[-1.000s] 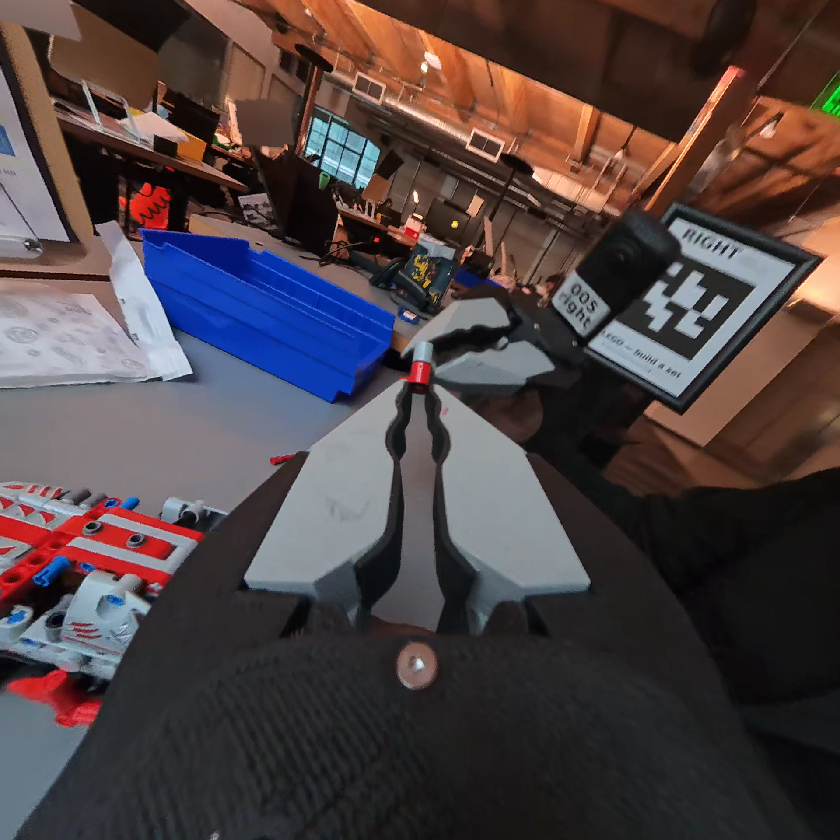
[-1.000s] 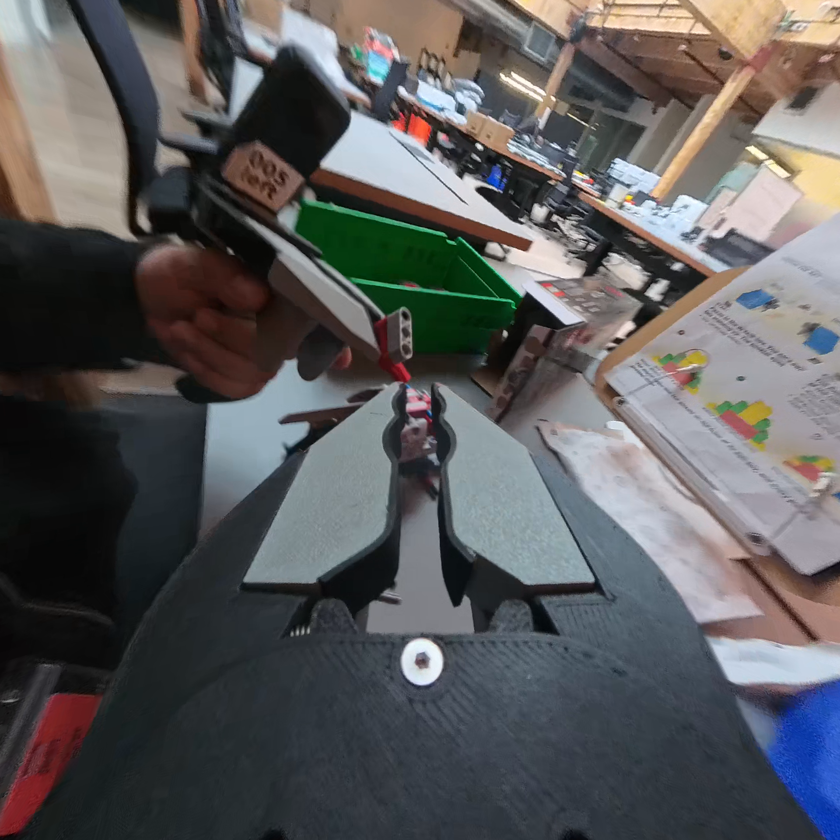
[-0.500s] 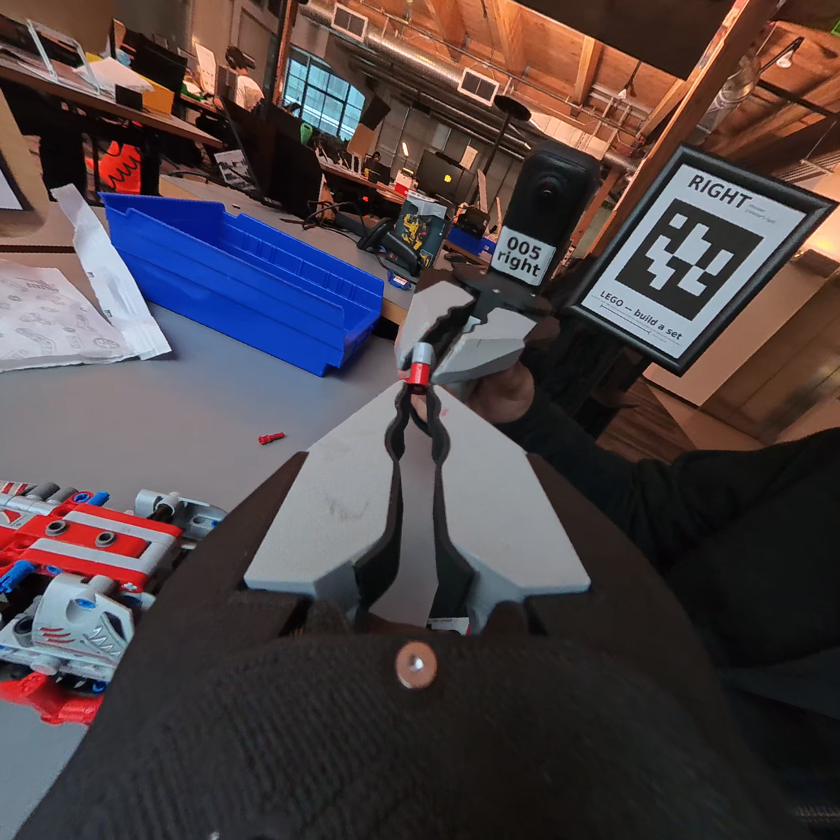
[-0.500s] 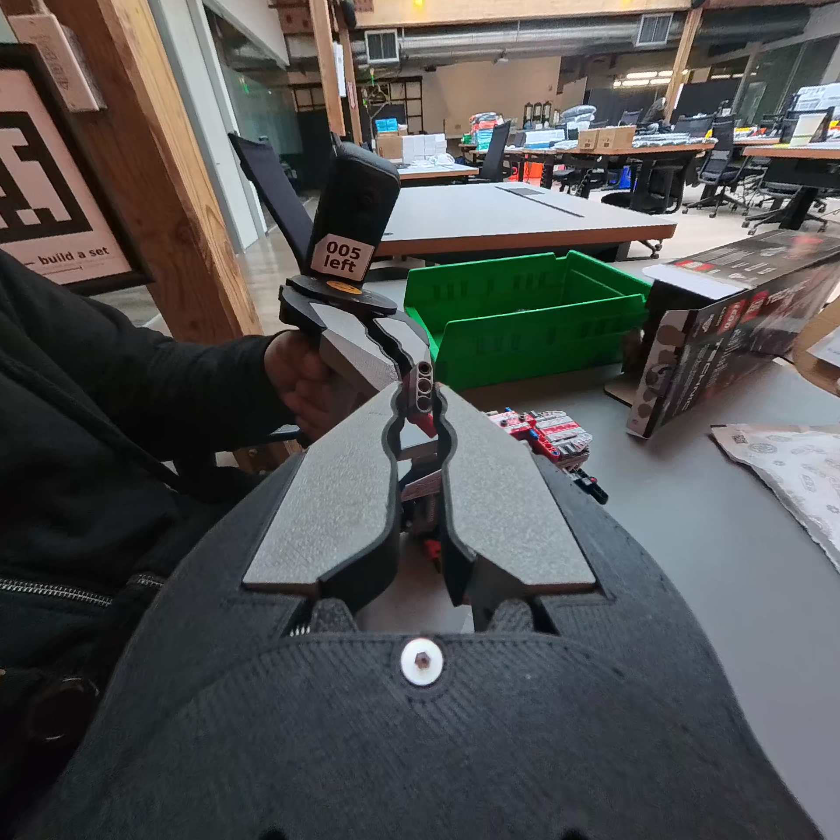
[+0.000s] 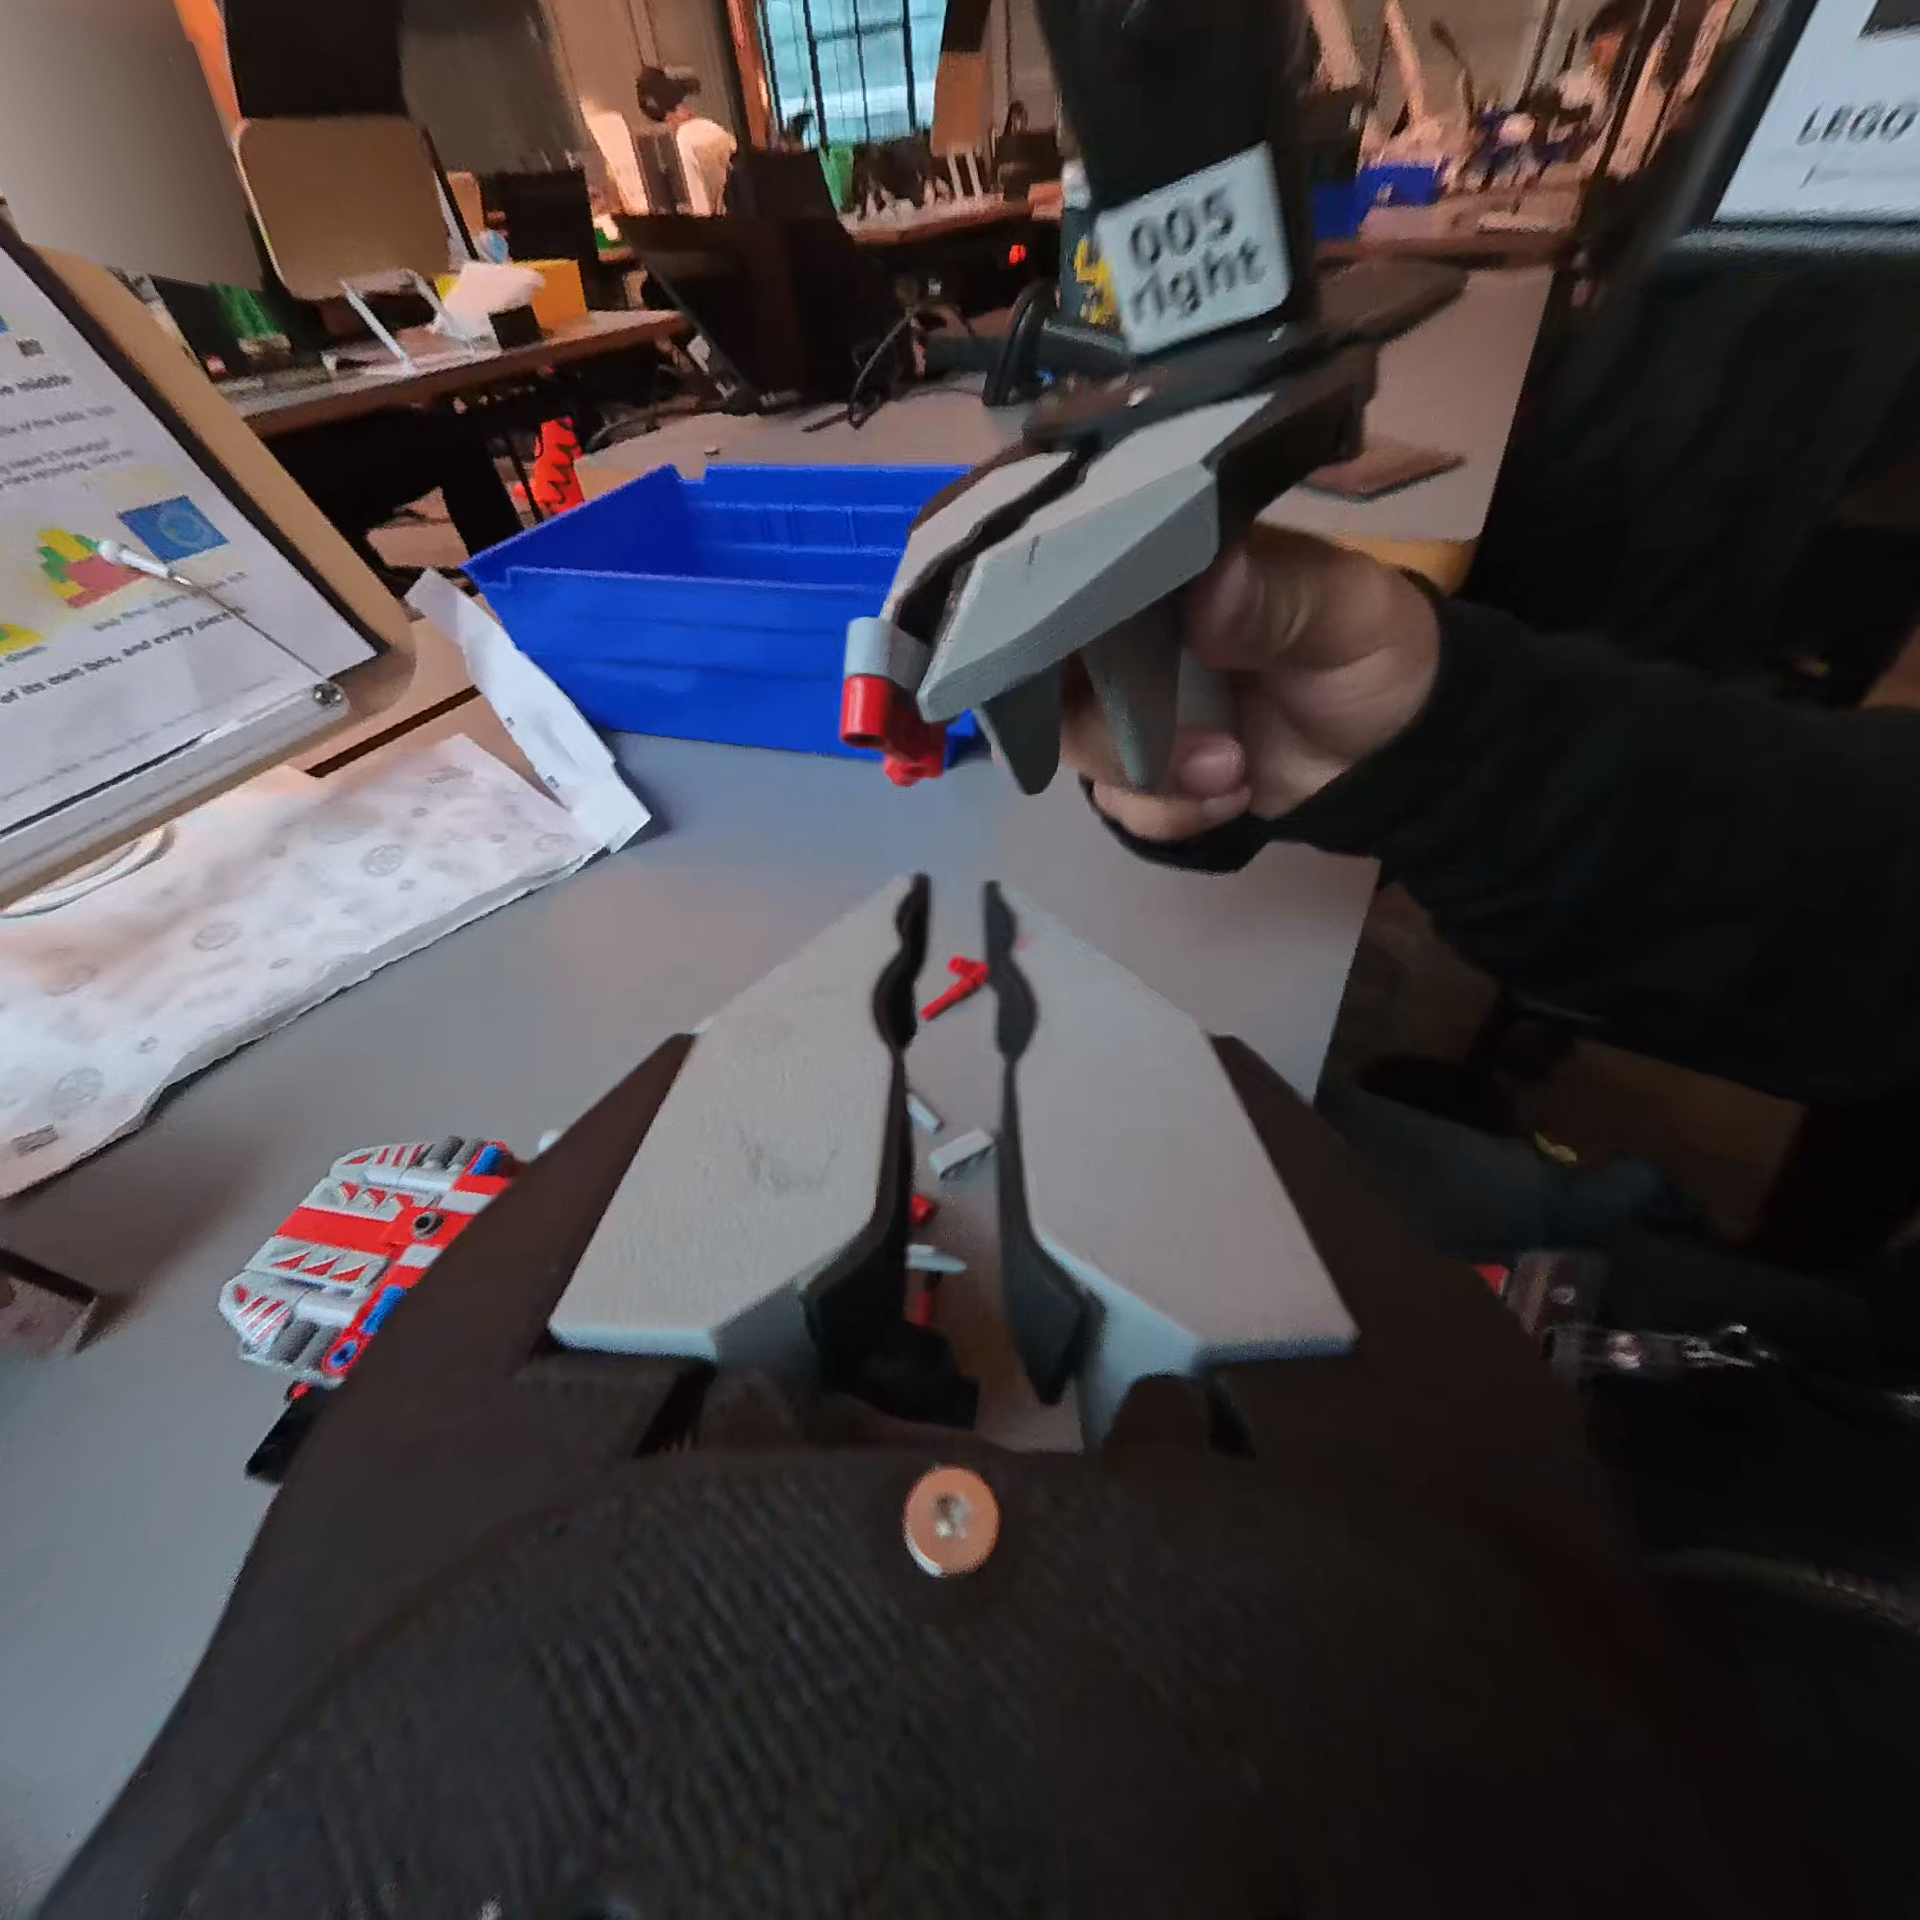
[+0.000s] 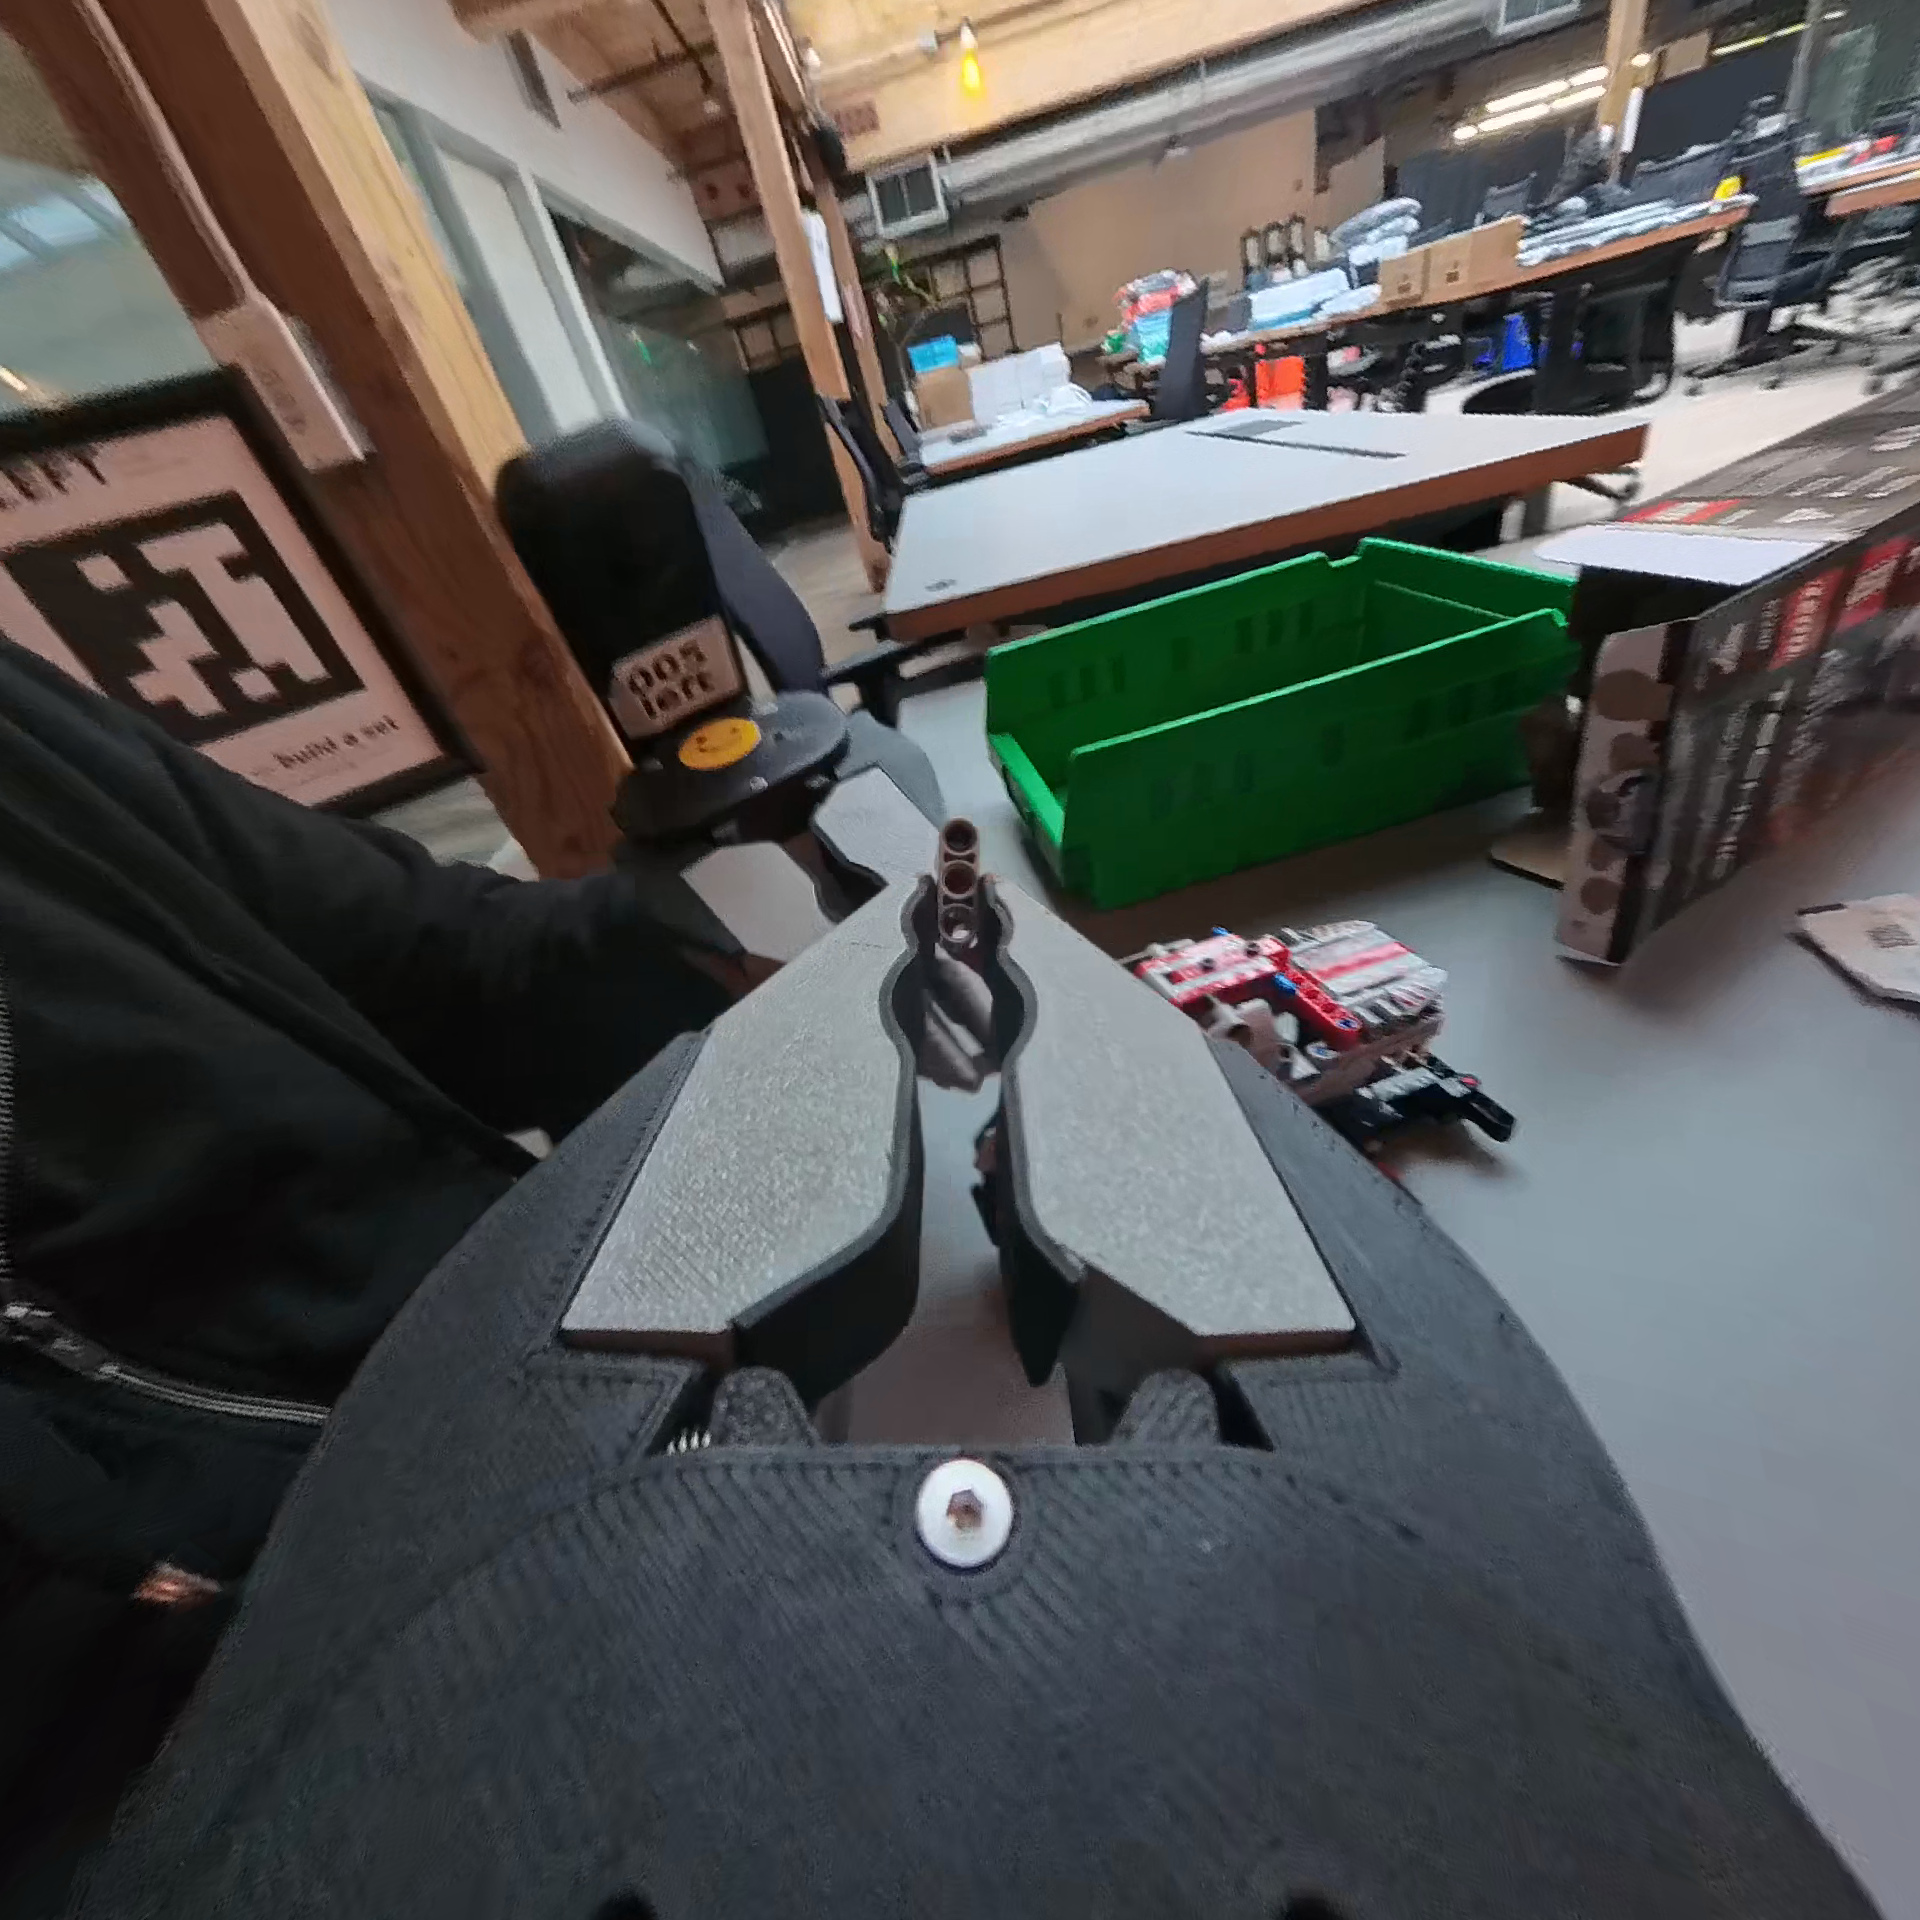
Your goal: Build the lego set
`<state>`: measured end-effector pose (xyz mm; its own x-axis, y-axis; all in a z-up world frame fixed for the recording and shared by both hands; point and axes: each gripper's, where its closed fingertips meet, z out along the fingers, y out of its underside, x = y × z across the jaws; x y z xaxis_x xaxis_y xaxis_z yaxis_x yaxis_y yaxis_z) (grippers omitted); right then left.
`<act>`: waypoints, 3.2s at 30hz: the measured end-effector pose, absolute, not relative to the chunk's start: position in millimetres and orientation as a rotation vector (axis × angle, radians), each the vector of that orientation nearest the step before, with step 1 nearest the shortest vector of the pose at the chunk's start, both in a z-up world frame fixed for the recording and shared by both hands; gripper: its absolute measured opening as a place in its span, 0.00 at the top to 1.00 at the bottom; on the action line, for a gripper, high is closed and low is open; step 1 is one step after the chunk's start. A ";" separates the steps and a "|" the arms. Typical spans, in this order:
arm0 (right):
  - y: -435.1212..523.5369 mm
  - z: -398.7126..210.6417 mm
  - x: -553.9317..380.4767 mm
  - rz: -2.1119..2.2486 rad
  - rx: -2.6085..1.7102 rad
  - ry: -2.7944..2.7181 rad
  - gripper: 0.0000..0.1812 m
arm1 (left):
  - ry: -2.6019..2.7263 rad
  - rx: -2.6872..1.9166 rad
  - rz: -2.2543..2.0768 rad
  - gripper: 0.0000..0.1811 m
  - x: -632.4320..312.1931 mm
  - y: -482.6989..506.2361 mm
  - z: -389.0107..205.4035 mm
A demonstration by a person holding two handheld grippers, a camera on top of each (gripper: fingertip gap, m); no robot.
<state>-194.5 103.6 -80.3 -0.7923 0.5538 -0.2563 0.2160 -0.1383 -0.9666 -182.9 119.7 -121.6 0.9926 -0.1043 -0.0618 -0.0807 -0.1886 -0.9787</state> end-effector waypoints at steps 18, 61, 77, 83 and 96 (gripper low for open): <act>96.0 -100.2 -200.6 1.940 -0.908 -1.972 0.98 | 0.049 -1.736 -0.030 0.95 -197.4 116.5 -113.3; 138.0 -144.0 -200.5 1.752 -1.030 -2.189 0.90 | 0.110 -1.910 -0.173 0.97 -179.4 118.7 -152.6; 111.7 -126.6 -190.6 1.766 -0.878 -2.190 1.00 | 0.107 -1.866 -0.156 0.97 -178.1 119.6 -144.5; 105.1 -118.4 -188.4 1.890 -0.862 -2.161 1.00 | 0.091 -1.807 -0.244 0.94 -175.4 116.7 -134.0; 107.1 -112.8 -201.8 1.968 -0.960 -2.026 1.00 | -0.061 -1.747 -0.318 0.95 -188.7 119.8 -129.4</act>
<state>-201.8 107.1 -112.8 -0.7815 0.5387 -0.3146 0.3303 -0.0706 -0.9412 -188.7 119.8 -129.4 0.9599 -0.1350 0.2458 0.2160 -0.2029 -0.9551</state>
